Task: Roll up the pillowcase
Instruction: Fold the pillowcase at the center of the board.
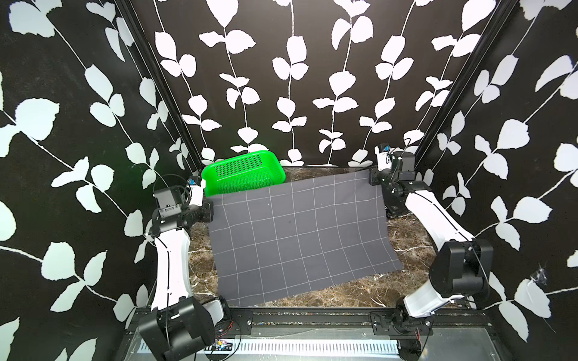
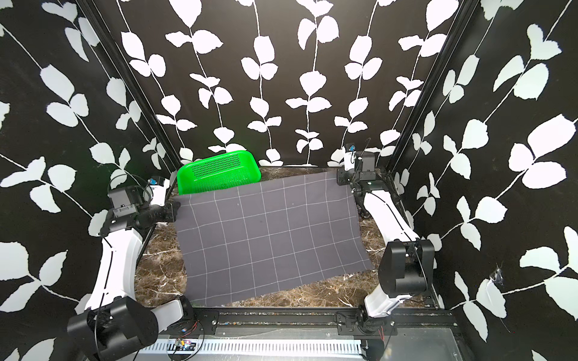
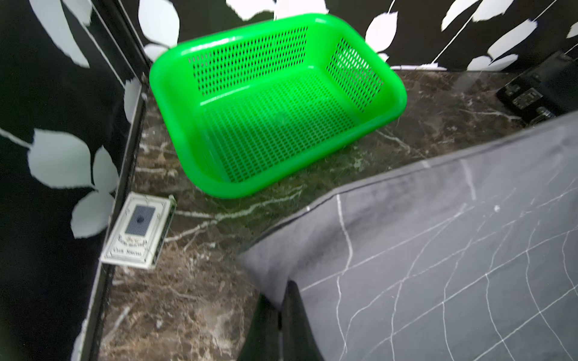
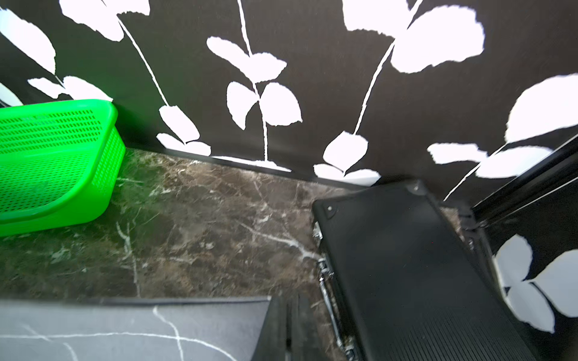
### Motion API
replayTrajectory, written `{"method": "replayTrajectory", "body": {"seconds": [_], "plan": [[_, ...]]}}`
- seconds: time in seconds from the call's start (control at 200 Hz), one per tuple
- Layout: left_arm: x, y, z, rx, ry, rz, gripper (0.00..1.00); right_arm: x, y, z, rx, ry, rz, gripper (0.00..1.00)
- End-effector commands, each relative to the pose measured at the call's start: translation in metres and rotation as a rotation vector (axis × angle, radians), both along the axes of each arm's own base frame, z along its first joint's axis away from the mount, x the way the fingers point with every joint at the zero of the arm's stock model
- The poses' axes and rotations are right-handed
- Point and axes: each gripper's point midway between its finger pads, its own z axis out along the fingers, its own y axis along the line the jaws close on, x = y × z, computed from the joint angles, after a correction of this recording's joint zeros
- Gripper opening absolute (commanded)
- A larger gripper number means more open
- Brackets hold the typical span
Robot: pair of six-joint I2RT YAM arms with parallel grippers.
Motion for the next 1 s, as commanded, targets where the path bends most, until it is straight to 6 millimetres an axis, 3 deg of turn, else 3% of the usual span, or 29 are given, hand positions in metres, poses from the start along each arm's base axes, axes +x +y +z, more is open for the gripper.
{"method": "replayTrajectory", "body": {"seconds": [0.0, 0.28, 0.42, 0.62, 0.995], "plan": [[0.019, 0.001, 0.037, 0.038, -0.123, -0.016, 0.0, 0.016, -0.005, 0.013, -0.018, -0.066, 0.001, 0.0], [0.064, 0.005, 0.023, 0.061, -0.159, -0.108, 0.0, 0.056, 0.011, 0.007, 0.035, -0.097, 0.056, 0.0], [0.078, 0.004, 0.023, 0.067, -0.173, -0.154, 0.0, 0.055, 0.016, 0.005, 0.003, -0.098, 0.102, 0.0], [0.075, -0.003, 0.027, 0.084, -0.187, -0.212, 0.0, 0.021, 0.019, -0.005, -0.094, -0.054, 0.196, 0.0], [0.002, -0.004, -0.043, 0.295, -0.03, -0.251, 0.0, -0.074, 0.01, -0.065, -0.232, 0.084, 0.284, 0.0]]}}
